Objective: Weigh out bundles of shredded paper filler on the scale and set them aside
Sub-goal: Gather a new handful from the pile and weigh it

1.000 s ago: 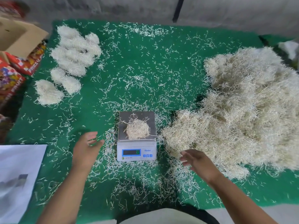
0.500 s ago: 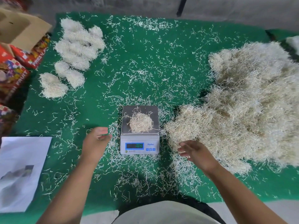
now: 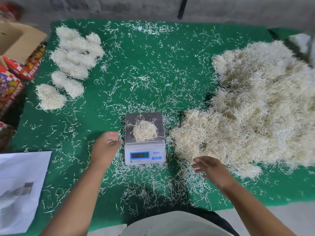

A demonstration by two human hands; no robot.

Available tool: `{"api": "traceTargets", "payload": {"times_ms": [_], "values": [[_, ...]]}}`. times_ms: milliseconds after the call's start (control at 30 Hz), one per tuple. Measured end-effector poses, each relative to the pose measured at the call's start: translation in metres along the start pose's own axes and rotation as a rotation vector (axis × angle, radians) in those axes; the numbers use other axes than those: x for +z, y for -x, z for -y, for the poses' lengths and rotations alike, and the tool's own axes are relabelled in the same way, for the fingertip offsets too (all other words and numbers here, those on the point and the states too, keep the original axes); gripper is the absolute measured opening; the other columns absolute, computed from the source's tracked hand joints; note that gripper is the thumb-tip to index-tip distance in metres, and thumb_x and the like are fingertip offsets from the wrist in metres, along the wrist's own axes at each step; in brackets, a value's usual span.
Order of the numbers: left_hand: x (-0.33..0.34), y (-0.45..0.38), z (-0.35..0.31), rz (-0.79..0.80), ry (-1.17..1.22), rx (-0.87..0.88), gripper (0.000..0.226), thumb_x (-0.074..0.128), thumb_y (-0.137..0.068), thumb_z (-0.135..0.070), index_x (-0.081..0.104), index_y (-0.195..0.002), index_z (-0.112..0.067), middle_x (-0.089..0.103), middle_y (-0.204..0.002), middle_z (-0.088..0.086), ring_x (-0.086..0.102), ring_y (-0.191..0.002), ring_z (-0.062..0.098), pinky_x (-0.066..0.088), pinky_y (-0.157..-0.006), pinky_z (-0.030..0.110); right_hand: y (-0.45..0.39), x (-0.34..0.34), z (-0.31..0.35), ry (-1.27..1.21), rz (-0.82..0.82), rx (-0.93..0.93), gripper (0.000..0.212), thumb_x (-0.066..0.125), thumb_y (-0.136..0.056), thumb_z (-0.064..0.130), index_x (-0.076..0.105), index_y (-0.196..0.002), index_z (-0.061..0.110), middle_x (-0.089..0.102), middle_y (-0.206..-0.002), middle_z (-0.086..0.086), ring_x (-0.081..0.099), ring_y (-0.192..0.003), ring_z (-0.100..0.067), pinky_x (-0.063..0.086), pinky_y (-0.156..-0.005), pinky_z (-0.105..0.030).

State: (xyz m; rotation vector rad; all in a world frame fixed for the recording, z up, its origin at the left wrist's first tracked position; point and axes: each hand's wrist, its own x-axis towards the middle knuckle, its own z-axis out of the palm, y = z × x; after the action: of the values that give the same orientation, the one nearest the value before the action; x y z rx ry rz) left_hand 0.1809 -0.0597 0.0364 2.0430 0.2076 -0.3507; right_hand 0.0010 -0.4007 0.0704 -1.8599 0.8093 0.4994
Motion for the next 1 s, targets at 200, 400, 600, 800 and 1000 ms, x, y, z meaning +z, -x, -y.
{"api": "traceTargets", "payload": {"times_ms": [200,400,600,800,1000], "values": [[0.014,-0.002,-0.009,0.022,-0.032,0.019,0.044,0.080,-0.090,-0.026,0.062,-0.130,-0.023,0.066,-0.127,-0.007,0.063,-0.112,0.007,0.050,-0.104,0.040,0.005,-0.004,-0.003,-0.016,-0.019,-0.001,0.031,0.056,-0.105,0.045,0.069,-0.122,0.024,0.079,-0.108,0.011,0.076,-0.098,-0.009,0.055,-0.105,-0.051],[0.032,-0.023,-0.035,0.035,-0.176,0.111,0.090,0.084,-0.078,-0.055,0.039,-0.151,-0.030,0.035,-0.158,0.000,0.040,-0.142,0.022,0.037,-0.117,0.052,0.014,-0.008,-0.015,-0.013,-0.037,0.016,0.031,0.057,-0.105,0.044,0.069,-0.123,0.022,0.079,-0.107,0.011,0.076,-0.094,-0.007,0.058,-0.100,-0.049],[0.067,-0.061,-0.060,0.216,-0.371,0.143,0.122,0.085,-0.067,-0.068,0.020,-0.163,-0.030,0.003,-0.172,-0.002,0.010,-0.158,0.028,0.021,-0.125,0.055,0.018,-0.006,-0.023,0.034,-0.043,0.043,0.027,0.055,-0.108,0.038,0.070,-0.121,0.019,0.079,-0.107,0.009,0.076,-0.095,-0.009,0.058,-0.100,-0.048],[0.103,-0.077,-0.054,0.328,-0.621,0.162,0.132,0.079,-0.062,-0.080,0.011,-0.165,-0.034,-0.004,-0.173,0.006,-0.009,-0.158,0.036,0.003,-0.126,0.058,0.019,-0.011,-0.024,0.023,-0.051,0.054,0.031,0.057,-0.107,0.040,0.068,-0.126,0.019,0.079,-0.107,0.010,0.076,-0.093,-0.007,0.058,-0.099,-0.047],[0.123,-0.050,-0.030,0.318,-0.567,0.277,0.083,0.083,-0.086,-0.023,0.041,-0.157,-0.029,0.029,-0.168,0.007,0.026,-0.155,0.028,0.024,-0.125,0.041,0.019,-0.016,-0.023,0.049,-0.032,0.051,0.032,0.056,-0.106,0.044,0.068,-0.126,0.021,0.079,-0.104,0.012,0.075,-0.091,-0.001,0.059,-0.099,-0.044]]}}
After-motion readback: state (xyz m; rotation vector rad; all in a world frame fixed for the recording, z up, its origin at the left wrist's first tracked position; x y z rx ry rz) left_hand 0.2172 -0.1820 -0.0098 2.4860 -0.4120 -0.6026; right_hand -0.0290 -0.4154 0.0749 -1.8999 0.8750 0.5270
